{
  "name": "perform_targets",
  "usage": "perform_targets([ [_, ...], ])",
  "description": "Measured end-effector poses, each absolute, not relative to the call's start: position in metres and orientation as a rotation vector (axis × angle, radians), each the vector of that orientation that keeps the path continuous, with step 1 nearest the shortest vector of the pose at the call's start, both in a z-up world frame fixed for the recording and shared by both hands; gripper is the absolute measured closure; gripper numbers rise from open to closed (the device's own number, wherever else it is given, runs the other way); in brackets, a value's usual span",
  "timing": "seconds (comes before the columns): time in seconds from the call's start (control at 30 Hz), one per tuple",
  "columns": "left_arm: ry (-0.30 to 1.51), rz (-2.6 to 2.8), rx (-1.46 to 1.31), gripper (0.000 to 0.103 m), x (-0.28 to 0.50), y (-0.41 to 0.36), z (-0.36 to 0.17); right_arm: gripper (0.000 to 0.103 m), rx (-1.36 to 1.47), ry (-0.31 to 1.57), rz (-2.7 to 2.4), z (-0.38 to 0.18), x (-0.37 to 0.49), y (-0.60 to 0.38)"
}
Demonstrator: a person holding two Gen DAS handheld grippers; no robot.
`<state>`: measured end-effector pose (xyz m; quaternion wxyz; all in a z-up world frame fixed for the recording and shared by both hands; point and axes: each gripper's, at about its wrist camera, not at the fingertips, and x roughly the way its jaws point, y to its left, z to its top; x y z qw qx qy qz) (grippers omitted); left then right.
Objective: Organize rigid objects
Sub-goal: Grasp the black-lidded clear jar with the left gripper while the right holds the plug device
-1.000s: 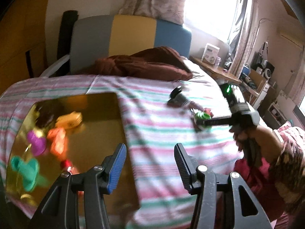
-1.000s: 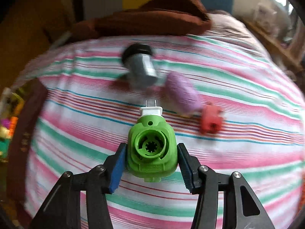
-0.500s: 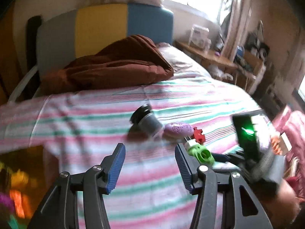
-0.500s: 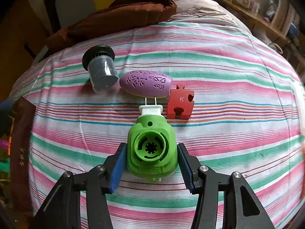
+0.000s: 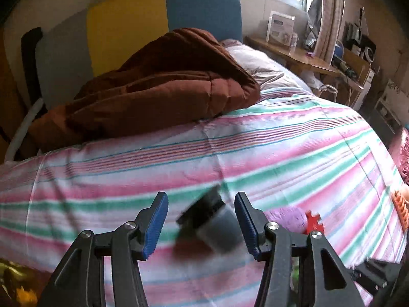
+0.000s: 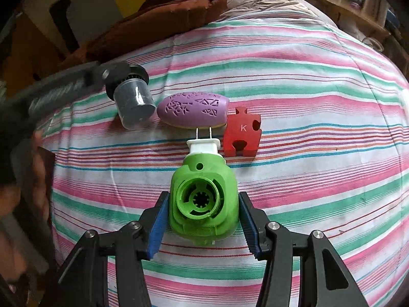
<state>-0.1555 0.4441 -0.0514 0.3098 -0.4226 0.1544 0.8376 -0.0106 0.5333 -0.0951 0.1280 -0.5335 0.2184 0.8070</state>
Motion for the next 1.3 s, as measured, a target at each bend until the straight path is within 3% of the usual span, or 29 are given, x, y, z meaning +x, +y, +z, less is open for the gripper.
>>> perform_targets([
  [0.07,0.464,2.223,-1.160,0.046,-0.171,0.450,-0.060,0.050,-1.556,0.643,2.346,-0.095,-0.011,0.534],
  [0.23,0.272,2.226,-1.239,0.043,-0.202,0.426,-0.067,0.050,-1.560,0.648,2.343,-0.096,-0.011,0.533],
  [0.5,0.256,2.336,-1.276,0.041,-0.217,0.393,-0.069,0.050,-1.563,0.649,2.342,-0.100,-0.018,0.535],
  [0.83,0.088,2.398,-1.291,0.042,-0.181,0.347,-0.076,0.050,-1.562,0.648,2.343,-0.101,-0.020,0.536],
  [1.3,-0.048,2.085,-1.303,0.038,-0.194,0.448,-0.057,0.049,-1.566,0.652,2.338,-0.102,-0.019,0.538],
])
